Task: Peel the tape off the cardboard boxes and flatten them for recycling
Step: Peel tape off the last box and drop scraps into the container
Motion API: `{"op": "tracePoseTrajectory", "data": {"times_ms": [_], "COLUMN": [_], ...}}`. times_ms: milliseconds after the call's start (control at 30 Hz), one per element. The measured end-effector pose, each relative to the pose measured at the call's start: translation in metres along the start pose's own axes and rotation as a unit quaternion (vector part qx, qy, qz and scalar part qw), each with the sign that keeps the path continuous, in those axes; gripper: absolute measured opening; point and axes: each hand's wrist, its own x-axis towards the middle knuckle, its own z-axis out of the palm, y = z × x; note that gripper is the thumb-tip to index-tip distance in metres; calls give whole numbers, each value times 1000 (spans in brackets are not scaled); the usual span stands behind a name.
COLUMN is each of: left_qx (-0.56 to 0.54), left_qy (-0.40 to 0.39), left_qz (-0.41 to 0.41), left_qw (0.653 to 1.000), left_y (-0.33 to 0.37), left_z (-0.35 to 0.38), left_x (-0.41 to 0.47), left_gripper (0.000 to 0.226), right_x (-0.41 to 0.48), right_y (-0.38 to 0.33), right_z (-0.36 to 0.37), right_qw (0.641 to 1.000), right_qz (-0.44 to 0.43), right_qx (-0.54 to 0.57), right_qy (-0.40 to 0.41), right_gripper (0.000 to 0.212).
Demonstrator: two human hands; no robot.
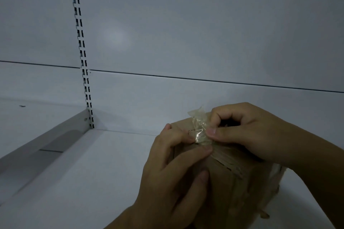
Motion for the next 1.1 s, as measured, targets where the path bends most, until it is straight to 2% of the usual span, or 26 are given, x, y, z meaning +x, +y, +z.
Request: {"op": "tracePoseTrajectory", "data": {"times_ms": [133, 267, 600, 900, 1100], "left_qx": [3, -10, -29, 2, -6], "left_qy": [3, 3, 7, -38, -57], "left_qz": [-2, -8, -25, -40, -37], "left_qw": [1000, 1000, 999, 998, 998], "left_y": [0, 1, 3, 4, 2], "left_z": [2, 3, 4, 1, -2], "left_x": [2, 5, 4, 7, 12], "left_gripper": [24, 18, 19, 25, 28], "right_x": [-3, -5, -7, -6, -6], "right_y": [4, 5, -1, -3, -7], "right_z": [0, 0, -4, -5, -6], "right_qw": [998, 996, 995, 994, 986], "right_qz": [-55, -61, 3, 34, 61], "right_qx": [9, 45, 82, 86, 127], "right_qy": [36, 54, 52, 56, 92], "right_gripper": [28, 22, 25, 34, 28]}}
